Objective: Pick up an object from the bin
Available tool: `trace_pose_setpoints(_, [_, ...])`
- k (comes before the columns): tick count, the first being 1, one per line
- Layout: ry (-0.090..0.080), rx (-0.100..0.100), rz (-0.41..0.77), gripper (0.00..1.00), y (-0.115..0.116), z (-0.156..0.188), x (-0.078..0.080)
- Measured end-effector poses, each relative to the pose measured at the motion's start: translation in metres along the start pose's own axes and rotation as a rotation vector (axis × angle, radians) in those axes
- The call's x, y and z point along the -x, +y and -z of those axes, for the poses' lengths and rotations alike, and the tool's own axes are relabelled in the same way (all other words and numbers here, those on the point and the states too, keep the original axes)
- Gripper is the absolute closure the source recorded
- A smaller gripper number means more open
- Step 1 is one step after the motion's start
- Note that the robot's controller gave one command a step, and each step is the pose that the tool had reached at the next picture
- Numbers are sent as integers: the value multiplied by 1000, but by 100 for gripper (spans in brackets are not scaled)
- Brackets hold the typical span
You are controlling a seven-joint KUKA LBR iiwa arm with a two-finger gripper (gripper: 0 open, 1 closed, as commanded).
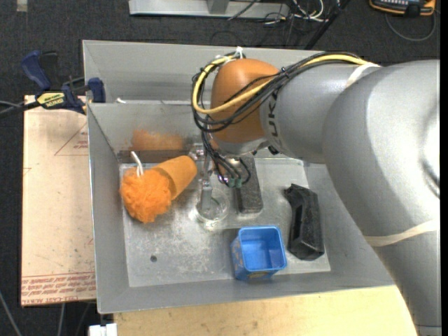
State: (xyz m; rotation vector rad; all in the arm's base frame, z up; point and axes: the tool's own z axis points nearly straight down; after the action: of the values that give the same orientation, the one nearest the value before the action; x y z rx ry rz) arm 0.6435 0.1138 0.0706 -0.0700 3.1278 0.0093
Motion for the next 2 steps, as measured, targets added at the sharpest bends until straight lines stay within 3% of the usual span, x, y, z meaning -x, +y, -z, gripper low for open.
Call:
trace_pose_setpoints(1, [-3,-1,46,0,8,1,9])
trace_pose_setpoints(2, [-3,1,507,100,7,0,-15])
